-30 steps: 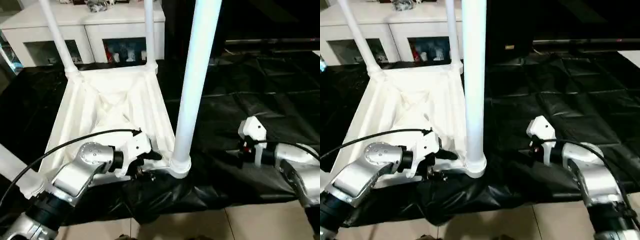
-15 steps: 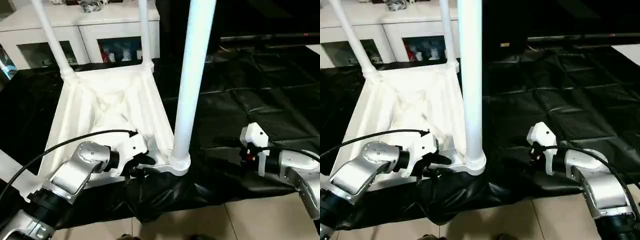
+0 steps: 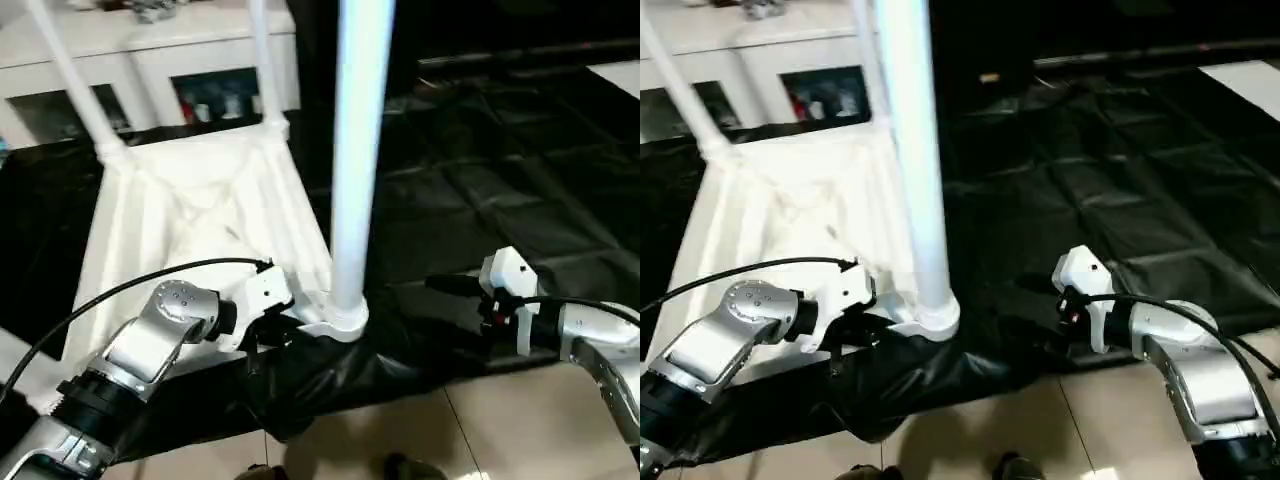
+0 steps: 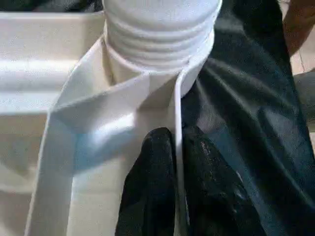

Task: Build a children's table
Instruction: Rotate leg to tighten

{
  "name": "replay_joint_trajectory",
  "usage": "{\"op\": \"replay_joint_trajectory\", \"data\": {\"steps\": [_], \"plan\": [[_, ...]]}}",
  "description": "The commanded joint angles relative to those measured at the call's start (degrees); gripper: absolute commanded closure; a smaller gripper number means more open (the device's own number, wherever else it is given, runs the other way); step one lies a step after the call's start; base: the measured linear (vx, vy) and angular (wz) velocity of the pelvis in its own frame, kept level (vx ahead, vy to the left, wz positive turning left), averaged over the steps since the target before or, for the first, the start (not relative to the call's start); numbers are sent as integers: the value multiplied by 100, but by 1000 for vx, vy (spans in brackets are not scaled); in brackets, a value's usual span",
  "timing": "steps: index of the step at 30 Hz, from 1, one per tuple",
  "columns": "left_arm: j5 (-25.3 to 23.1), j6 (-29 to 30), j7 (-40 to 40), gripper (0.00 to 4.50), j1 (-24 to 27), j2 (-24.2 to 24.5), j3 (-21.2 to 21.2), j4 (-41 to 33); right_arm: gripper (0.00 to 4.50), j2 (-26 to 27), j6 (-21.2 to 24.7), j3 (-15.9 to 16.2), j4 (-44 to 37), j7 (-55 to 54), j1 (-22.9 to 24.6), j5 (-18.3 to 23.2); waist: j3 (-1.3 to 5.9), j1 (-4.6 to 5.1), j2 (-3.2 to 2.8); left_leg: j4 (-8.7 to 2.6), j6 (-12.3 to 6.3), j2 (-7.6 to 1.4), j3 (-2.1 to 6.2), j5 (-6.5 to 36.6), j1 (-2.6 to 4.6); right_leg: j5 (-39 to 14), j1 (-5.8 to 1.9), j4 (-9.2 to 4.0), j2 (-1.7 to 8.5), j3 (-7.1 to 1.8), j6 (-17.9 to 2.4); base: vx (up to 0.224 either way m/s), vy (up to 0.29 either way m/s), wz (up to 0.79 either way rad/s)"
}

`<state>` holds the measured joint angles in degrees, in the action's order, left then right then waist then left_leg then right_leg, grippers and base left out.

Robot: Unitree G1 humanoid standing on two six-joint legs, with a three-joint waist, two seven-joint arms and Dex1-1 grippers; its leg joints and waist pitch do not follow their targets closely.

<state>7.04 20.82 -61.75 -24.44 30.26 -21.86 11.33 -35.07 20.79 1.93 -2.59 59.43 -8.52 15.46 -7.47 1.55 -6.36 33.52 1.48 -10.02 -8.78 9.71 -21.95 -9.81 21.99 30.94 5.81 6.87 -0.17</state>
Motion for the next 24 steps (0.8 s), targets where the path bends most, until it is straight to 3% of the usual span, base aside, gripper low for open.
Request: {"op": "replay_joint_trajectory", "data": {"steps": [1,2,3,4,5,6,7,8,9,10,11,12,15,16,17,19,21,22,23,24], "plan": [[126,-204,-141,441,50,-35,65,-31,82,-97,27,1,-178,0,10,71,239,-186,-6,-1239,366,-617,223,5302,-163,-1929,-555,702,42,-253,-352,-71,-36,6],[146,-233,-131,446,75,-62,88,-22,82,-105,19,0,-175,4,25,68,182,-301,160,-1192,363,-481,2,4979,-3,-2484,-284,673,0,-536,-253,3,-113,17],[139,-268,-87,446,90,-84,106,-4,82,-104,17,4,-176,1,28,62,224,-265,411,-575,364,-158,-52,4152,373,-4158,170,-86,111,-631,-36,25,-147,14],[124,-310,-7,446,114,-122,136,28,82,-103,21,9,-182,-7,33,54,187,-242,538,633,20,342,17,1551,719,-6572,645,-921,480,-731,239,25,-147,14],[117,-322,29,446,123,-138,148,43,82,-102,24,11,-187,-11,35,52,254,-308,440,381,-247,356,249,550,76,-6103,-99,-603,574,-1044,195,59,-81,-13],[99,-340,89,446,144,-163,163,58,82,-102,24,12,-198,-17,49,49,263,-365,494,69,-234,227,264,546,-81,-5397,-243,-364,441,-946,154,80,-14,-14],[60,-377,235,446,150,-226,198,113,82,-92,29,20,-196,-32,49,40,341,-423,403,-214,-284,19,207,915,240,-3836,38,-262,116,-783,-215,69,-54,8],[36,-396,327,446,150,-268,219,148,82,-86,32,24,-193,-41,49,35,434,-343,308,-250,-418,-91,167,805,311,-1951,4,-62,40,-754,-907,-23,-60,28],[19,-407,468,446,181,-349,270,158,82,-47,28,52,-175,-76,38,16,420,-285,381,-314,-597,-83,95,929,197,-1560,-129,-98,52,-700,-1173,-39,-69,34],[17,-420,531,446,208,-386,299,146,82,-22,20,65,-173,-97,43,12,318,-258,388,-309,-532,-63,42,1681,264,-2945,-27,-260,68,-655,-989,0,0,0],[50,-437,677,446,211,-496,399,166,82,40,8,81,-130,-147,5,14,274,-235,372,-268,-435,-30,32,1956,317,-3692,45,-335,89,-636,-818,0,0,0],[78,-469,747,446,212,-561,458,177,82,85,-4,92,-96,-183,-24,13,289,-193,386,-246,-306,-8,64,2080,308,-4369,38,-403,138,-599,-546,0,0,0],[126,-656,903,446,214,-724,614,245,82,224,-77,139,49,-343,-113,-31,357,-120,403,-322,-333,-41,119,1884,158,-4166,-59,-427,156,-535,-271,0,0,0],[101,-726,947,446,208,-740,627,268,82,263,-95,157,82,-370,-139,-41,375,-106,380,-327,-340,-49,122,1880,163,-4090,-62,-427,160,-521,-282,0,0,0],[65,-795,999,446,203,-745,636,306,82,304,-105,176,93,-388,-151,-49,382,-64,414,-337,-380,-61,132,1883,118,-3940,-94,-434,165,-489,-309,0,0,0],[55,-797,965,420,182,-714,634,362,82,373,-140,221,141,-409,-196,-69,379,-29,383,-338,-366,-63,141,2022,135,-4085,-55,-462,185,-474,-265,0,0,0],[44,-744,939,392,168,-672,630,400,82,398,-161,251,188,-396,-245,-76,401,-12,359,-375,-350,-109,167,2143,135,-3874,-87,-447,192,-431,-339,0,0,0],[2,-730,945,392,172,-647,645,437,82,427,-180,278,223,-392,-280,-90,410,4,394,-390,-367,-127,160,2182,111,-3628,-118,-445,191,-397,-412,0,0,0],[-53,-760,973,386,183,-632,658,463,82,443,-198,295,249,-394,-303,-102,422,-8,362,-393,-368,-138,163,2194,122,-3525,-113,-431,199,-385,-458,0,0,0],[-137,-770,1033,386,193,-607,664,494,82,458,-215,307,285,-387,-335,-106,430,-6,409,-393,-374,-150,151,2166,126,-3413,-109,-434,211,-386,-497,0,0,0]]}}
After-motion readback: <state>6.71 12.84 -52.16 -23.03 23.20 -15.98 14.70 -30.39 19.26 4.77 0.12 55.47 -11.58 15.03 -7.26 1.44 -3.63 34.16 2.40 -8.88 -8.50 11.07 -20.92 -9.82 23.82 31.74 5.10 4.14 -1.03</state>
